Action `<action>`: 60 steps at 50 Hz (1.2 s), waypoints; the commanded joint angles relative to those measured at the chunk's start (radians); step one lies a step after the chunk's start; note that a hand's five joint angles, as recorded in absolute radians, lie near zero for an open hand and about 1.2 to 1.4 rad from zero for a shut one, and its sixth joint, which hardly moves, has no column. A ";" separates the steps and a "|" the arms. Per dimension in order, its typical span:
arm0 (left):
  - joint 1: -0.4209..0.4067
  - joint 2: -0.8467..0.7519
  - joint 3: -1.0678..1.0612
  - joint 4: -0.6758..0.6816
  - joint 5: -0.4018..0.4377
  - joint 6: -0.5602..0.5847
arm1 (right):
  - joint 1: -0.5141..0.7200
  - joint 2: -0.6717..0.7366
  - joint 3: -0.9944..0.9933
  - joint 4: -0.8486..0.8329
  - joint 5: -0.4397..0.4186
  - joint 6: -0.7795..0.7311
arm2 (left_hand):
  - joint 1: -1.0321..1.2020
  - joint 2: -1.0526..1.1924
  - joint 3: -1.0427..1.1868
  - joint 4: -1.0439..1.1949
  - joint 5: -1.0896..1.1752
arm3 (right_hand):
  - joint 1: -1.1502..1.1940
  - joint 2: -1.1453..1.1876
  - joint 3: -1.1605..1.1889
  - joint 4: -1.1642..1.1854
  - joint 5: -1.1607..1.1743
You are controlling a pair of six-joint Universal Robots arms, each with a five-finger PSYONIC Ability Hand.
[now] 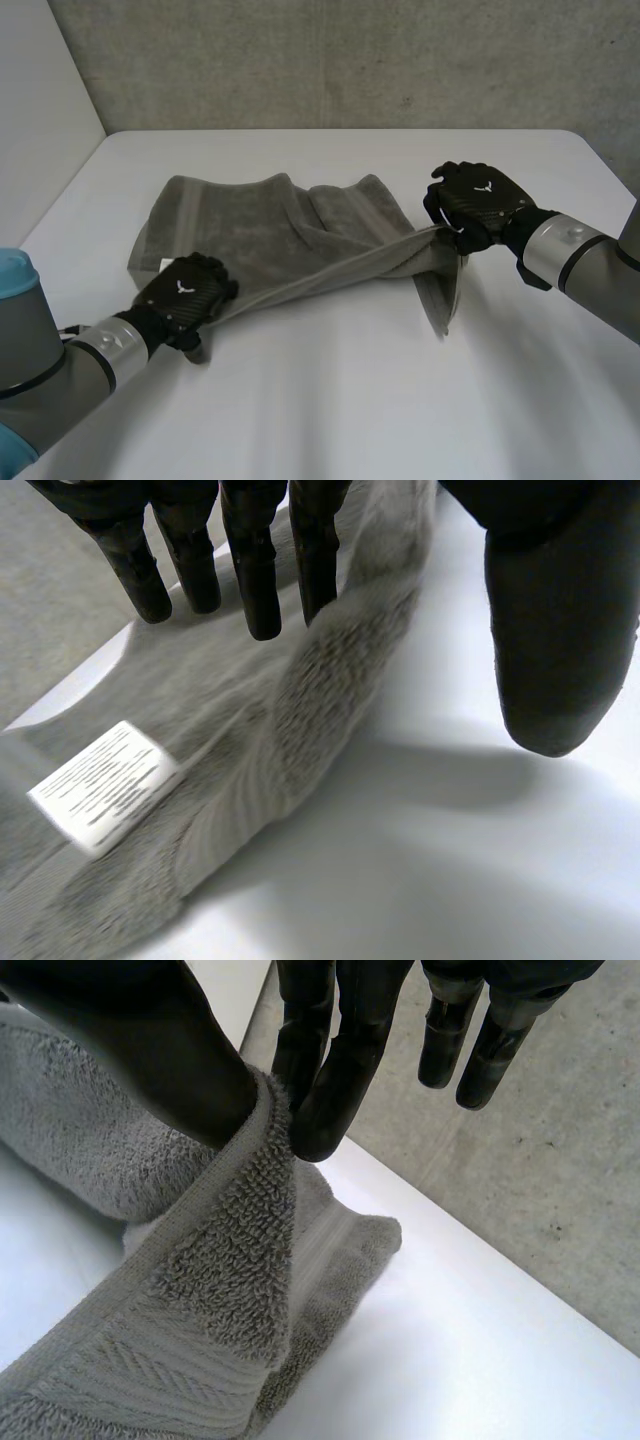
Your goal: Fold the towel.
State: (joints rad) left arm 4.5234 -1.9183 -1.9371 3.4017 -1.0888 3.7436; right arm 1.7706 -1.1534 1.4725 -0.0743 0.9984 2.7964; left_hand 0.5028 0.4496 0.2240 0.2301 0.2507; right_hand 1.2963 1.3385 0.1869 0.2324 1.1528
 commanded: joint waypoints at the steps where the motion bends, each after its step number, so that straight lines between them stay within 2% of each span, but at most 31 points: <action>1: -0.009 -0.004 0.006 -0.036 0.029 0.002 | 0.001 0.011 0.000 0.001 -0.004 0.000 | -0.054 -0.001 -0.049 -0.056 0.023 | 0.100 0.058 -0.012 -0.058 0.069; 6: 0.008 -0.011 0.012 -0.038 0.018 0.010 | 0.000 0.011 -0.003 0.001 -0.004 0.002 | -0.037 0.016 -0.049 -0.056 0.041 | 0.100 0.058 -0.012 -0.058 0.069; 11: 0.046 -0.011 0.014 -0.053 0.017 0.073 | -0.002 0.012 -0.006 -0.001 -0.001 0.002 | 0.010 0.063 -0.049 -0.056 0.088 | 0.100 0.058 -0.012 -0.058 0.069; 16: 0.078 -0.010 0.018 -0.125 0.015 0.159 | -0.006 0.012 -0.009 0.001 0.000 0.002 | 0.025 0.078 -0.049 -0.056 0.102 | 0.100 0.058 -0.012 -0.058 0.069; 23: 0.114 -0.011 0.030 -0.174 0.015 0.209 | -0.017 0.011 -0.009 0.001 0.000 0.003 | 0.025 0.078 -0.049 -0.056 0.102 | 0.100 0.058 -0.012 -0.058 0.069; 30: 0.117 -0.001 0.032 -0.179 0.001 0.213 | -0.016 0.011 -0.009 0.004 0.000 0.002 | 0.037 0.090 -0.049 -0.056 0.114 | 0.100 0.058 -0.012 -0.058 0.069; 40: 0.123 0.107 0.030 -0.171 -0.135 0.213 | -0.013 0.014 -0.011 0.002 0.000 -0.003 | 0.042 0.096 -0.049 -0.056 0.120 | 0.100 0.058 -0.012 -0.058 0.069; 52: 0.143 0.171 -0.006 -0.180 -0.144 0.211 | -0.008 0.017 -0.011 0.004 -0.001 -0.005 | 0.128 0.181 -0.049 -0.056 0.205 | 0.100 0.058 -0.012 -0.058 0.069; 60: 0.122 0.186 -0.013 -0.177 -0.141 0.196 | -0.005 0.026 -0.009 0.007 0.000 -0.006 | 0.345 0.398 -0.049 -0.056 0.422 | 0.100 0.058 -0.012 -0.058 0.069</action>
State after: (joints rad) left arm 4.6609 -1.7356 -1.9466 3.2213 -1.2327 3.9478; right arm 1.7647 -1.1306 1.4619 -0.0702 0.9982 2.7908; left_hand 0.7895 0.7936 0.2240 0.2301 0.6170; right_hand 1.2963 1.3387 0.1868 0.2324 1.1528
